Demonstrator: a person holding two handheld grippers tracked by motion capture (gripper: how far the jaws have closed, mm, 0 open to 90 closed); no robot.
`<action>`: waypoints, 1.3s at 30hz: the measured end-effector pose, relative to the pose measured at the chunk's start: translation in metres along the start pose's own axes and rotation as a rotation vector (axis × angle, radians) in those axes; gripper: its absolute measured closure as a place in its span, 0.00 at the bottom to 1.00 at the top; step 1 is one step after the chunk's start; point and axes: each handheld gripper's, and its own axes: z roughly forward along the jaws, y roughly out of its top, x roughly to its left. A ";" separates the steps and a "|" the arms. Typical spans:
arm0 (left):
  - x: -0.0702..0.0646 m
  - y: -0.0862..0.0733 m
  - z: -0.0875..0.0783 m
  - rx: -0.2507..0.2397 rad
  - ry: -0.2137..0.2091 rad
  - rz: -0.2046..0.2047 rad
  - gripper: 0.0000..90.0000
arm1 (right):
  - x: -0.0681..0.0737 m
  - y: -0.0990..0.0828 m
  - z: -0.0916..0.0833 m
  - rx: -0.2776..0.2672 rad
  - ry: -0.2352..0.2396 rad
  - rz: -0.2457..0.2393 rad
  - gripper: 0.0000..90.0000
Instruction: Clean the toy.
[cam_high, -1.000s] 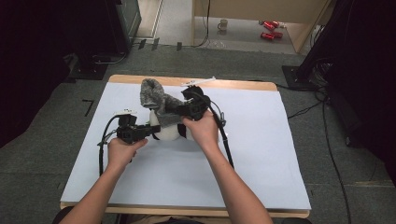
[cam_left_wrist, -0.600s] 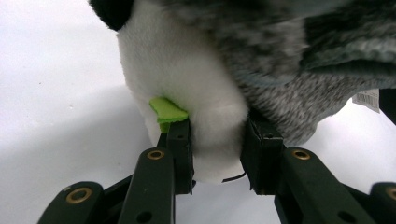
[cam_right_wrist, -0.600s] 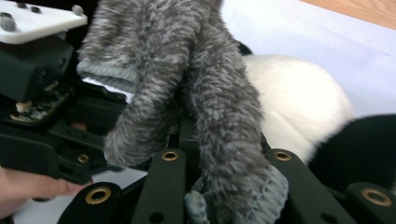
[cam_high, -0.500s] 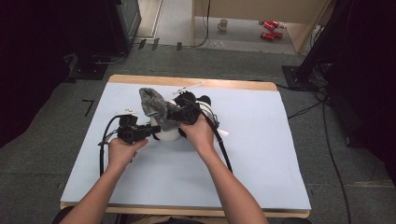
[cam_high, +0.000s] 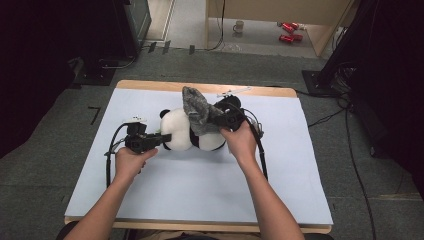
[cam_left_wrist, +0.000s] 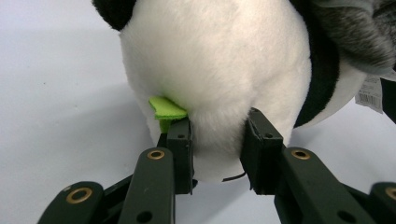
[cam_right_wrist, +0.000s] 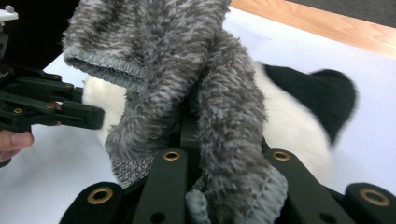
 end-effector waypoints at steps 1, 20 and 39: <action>0.000 0.000 0.000 -0.002 0.000 0.002 0.75 | -0.003 -0.001 -0.002 0.000 -0.003 0.004 0.87; 0.006 -0.003 0.001 -0.034 -0.035 0.027 0.68 | -0.033 -0.023 -0.023 0.008 -0.054 0.035 0.87; 0.014 -0.015 0.023 -0.091 -0.042 0.270 0.34 | -0.046 -0.018 -0.020 -0.021 -0.071 0.056 0.86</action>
